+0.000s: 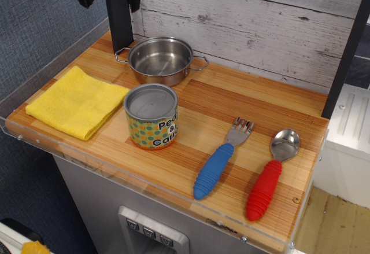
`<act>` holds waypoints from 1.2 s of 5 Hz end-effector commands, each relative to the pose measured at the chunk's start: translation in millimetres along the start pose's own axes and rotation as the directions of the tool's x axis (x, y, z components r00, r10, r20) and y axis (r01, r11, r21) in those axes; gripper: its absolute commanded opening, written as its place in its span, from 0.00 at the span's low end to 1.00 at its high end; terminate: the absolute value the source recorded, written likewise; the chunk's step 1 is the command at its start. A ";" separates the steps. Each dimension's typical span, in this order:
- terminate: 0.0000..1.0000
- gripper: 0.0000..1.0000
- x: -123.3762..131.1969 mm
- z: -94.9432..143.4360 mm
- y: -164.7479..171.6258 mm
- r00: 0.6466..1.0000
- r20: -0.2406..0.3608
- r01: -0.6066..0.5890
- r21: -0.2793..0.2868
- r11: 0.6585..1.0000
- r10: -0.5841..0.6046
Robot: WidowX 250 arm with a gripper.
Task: Put the can at the back right of the counter
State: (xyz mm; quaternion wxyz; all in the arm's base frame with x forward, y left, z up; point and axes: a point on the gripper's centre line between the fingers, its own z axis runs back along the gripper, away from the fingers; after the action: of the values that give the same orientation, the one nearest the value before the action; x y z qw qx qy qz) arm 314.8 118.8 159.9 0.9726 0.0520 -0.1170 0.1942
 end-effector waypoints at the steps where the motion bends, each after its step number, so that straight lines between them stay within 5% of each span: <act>1: 0.00 1.00 0.0 0.0 0.0 1.000 0.000 0.000 0.000 1.000 0.000; 2: 0.00 1.00 -19.3 2.4 -7.2 0.985 0.006 0.171 0.008 0.985 -0.171; 3: 0.00 1.00 -38.7 5.5 0.5 0.949 -0.026 0.312 -0.074 0.947 -0.314; 6: 0.00 1.00 -83.0 -36.3 -13.9 0.639 -0.103 0.756 -0.097 0.647 -0.762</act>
State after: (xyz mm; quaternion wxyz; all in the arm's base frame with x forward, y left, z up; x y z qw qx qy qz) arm 251.5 72.1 93.6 0.9704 0.0544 -0.0067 -0.2351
